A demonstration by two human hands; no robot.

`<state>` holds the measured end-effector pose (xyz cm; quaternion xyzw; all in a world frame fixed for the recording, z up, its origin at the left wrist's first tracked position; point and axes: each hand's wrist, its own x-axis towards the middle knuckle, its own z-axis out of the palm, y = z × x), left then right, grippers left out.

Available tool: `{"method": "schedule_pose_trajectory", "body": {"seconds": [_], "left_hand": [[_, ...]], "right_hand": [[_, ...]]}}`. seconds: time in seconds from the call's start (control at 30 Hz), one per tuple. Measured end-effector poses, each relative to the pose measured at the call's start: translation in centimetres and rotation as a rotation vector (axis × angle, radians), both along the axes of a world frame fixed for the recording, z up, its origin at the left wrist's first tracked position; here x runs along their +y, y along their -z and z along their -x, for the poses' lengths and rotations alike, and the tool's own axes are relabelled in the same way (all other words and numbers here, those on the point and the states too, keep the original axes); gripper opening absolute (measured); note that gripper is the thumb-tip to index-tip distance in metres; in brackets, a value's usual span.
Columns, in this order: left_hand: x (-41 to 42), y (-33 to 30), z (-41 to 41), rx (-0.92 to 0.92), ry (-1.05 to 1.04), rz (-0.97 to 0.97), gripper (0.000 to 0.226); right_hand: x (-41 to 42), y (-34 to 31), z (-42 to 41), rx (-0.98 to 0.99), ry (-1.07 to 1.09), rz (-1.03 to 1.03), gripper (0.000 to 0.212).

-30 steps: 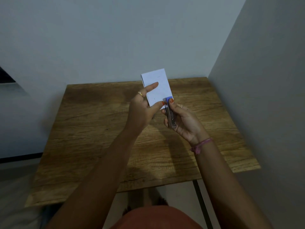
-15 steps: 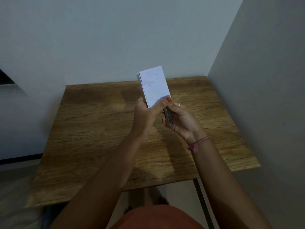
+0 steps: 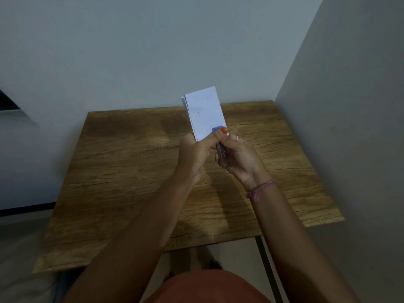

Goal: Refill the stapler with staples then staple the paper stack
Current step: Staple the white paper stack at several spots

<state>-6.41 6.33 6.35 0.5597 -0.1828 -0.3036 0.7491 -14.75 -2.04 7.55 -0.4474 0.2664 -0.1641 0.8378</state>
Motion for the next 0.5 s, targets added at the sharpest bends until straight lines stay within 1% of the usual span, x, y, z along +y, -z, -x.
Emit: {"method": "schedule_pose_trajectory", "body": {"seconds": [0.07,0.1,0.17,0.23,0.27,0.3,0.4,0.5], "left_hand": [[0.2,-0.4,-0.4,0.011,0.080,0.001,0.047],[0.3,-0.6,-0.7,0.017,0.121,0.005,0.045],[0.4,-1.1,-1.2,0.077,0.166,0.032,0.031],[0.4,-1.7,-1.7,0.177,0.141,0.050,0.027],[0.4,-1.9,-1.9,0.183,0.104,0.037,0.028],[0.3,-2.0,-2.2,0.153,0.059,0.012,0.027],[0.4,-2.0,-3.0,0.024,-0.029,-0.078,0.018],[0.8,-2.0,-3.6,-0.038,-0.015,-0.140,0.027]], "right_hand": [[-0.2,0.0,0.1,-0.007,-0.016,0.001,0.020],[-0.2,-0.1,0.2,-0.008,-0.024,0.006,0.018],[-0.3,-0.3,0.2,0.002,-0.043,0.025,0.015],[-0.2,-0.4,0.2,0.022,-0.065,0.071,0.016],[-0.2,-0.4,0.3,0.036,-0.082,0.099,0.016],[-0.2,-0.4,0.3,0.048,-0.105,0.119,0.015],[-0.6,-0.5,0.7,0.046,-0.198,0.131,0.024],[-1.8,-0.7,1.3,0.065,-0.251,0.144,0.018]]}}
